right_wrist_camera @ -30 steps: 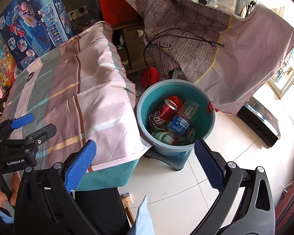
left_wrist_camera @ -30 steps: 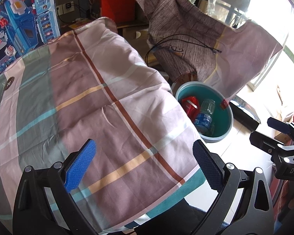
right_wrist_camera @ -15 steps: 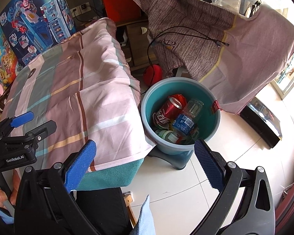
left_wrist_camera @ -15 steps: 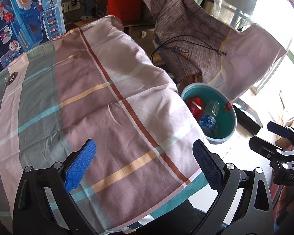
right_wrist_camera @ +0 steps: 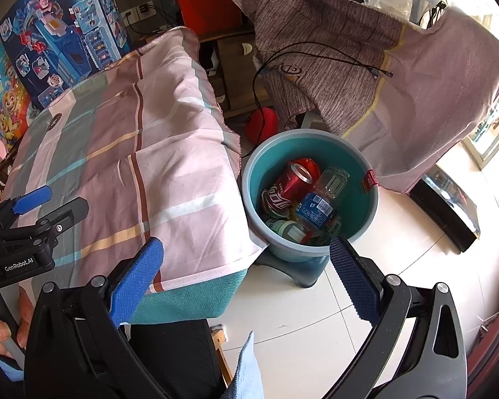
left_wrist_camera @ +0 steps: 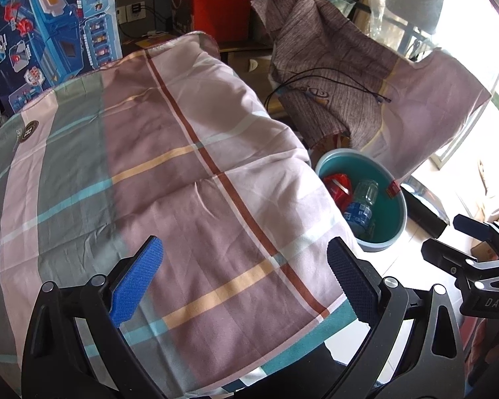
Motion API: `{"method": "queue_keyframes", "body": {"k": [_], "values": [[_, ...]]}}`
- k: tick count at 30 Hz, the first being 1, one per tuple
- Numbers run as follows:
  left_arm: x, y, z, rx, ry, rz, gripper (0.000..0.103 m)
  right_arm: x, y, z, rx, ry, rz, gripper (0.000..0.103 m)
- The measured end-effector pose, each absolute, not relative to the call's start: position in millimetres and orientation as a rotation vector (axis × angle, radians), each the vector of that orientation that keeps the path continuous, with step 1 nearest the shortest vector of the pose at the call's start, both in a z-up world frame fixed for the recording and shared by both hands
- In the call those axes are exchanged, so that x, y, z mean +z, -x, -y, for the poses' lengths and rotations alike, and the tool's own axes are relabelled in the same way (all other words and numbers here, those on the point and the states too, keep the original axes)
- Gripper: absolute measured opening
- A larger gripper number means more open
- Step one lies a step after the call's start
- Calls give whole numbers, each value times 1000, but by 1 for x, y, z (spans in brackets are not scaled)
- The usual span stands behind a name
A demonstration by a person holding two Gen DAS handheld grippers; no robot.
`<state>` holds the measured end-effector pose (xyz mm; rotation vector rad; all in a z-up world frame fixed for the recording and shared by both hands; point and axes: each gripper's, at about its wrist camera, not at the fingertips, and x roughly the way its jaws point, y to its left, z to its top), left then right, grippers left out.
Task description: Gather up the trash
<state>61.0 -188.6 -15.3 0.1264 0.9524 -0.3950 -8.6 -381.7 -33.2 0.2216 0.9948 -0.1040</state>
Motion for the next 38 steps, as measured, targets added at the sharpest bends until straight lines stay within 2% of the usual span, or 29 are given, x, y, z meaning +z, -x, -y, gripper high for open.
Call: {"method": "queue_keyframes", "body": {"k": [38], "values": [[-25,-69,180,-276,-143,-992,99,-38,0,376,-94,-221,-1003,96]]}}
